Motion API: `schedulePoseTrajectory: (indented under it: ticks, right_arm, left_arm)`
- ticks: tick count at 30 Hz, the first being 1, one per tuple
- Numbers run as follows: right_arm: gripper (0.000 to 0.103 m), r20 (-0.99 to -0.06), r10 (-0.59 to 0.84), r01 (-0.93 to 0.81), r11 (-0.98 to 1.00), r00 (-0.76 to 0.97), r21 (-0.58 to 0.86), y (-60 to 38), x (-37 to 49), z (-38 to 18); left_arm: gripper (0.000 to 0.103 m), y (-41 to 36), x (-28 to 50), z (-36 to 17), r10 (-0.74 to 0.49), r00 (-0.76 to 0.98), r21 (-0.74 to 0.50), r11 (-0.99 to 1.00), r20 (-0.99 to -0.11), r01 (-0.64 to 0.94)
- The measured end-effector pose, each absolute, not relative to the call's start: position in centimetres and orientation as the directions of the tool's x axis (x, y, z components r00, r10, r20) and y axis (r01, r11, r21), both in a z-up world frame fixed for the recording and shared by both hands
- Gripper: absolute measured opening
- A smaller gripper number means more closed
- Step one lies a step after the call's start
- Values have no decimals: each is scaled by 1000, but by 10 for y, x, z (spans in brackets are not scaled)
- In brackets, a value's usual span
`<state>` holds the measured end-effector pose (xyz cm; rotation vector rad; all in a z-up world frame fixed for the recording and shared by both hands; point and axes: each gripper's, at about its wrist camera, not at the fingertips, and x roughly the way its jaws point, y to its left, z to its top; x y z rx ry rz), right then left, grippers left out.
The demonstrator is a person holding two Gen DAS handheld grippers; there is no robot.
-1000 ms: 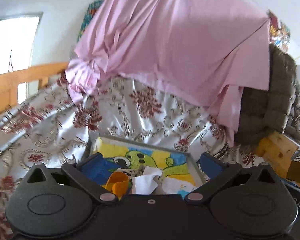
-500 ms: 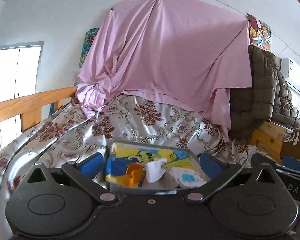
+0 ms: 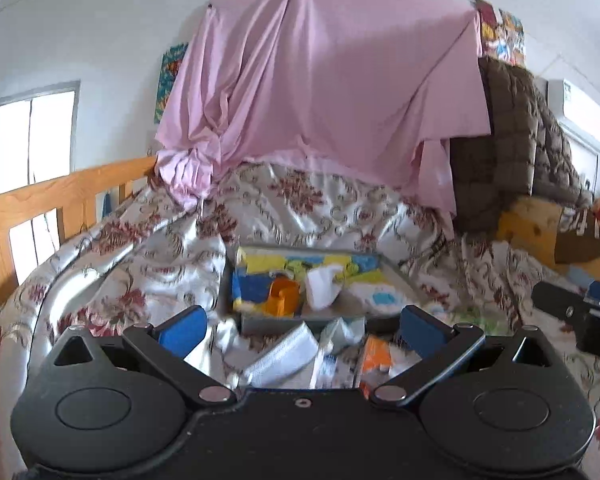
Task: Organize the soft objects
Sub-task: 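Move both tools back over the remaining pile of soft items, then lower the left tool onto the grey face mask and close it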
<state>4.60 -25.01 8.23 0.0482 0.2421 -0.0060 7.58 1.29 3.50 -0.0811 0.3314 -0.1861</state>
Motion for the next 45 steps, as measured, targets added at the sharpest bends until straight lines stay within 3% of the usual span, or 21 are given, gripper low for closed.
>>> schedulePoseTrajectory:
  ticks: [5, 16, 27, 36, 45]
  right_arm:
    - [103, -289, -50, 66, 997, 956, 46, -251, 44, 76]
    - [103, -455, -33, 11, 999, 890, -52, -229, 61, 53]
    - [103, -559, 24, -93, 991, 829, -94, -208, 79, 35]
    - [103, -570, 118, -221, 969, 813, -114, -183, 96, 23]
    - [103, -531, 245, -354, 928, 811, -112, -165, 117, 14]
  left_arm:
    - [102, 14, 78, 24, -195, 905, -106, 980, -378, 167]
    - [102, 11, 98, -1, -151, 825, -76, 989, -545, 130]
    - [102, 15, 118, -15, -61, 772, -52, 998, -633, 36]
    - [102, 27, 142, -14, -57, 737, -83, 997, -673, 1]
    - [102, 32, 200, -10, -156, 687, -66, 986, -710, 156]
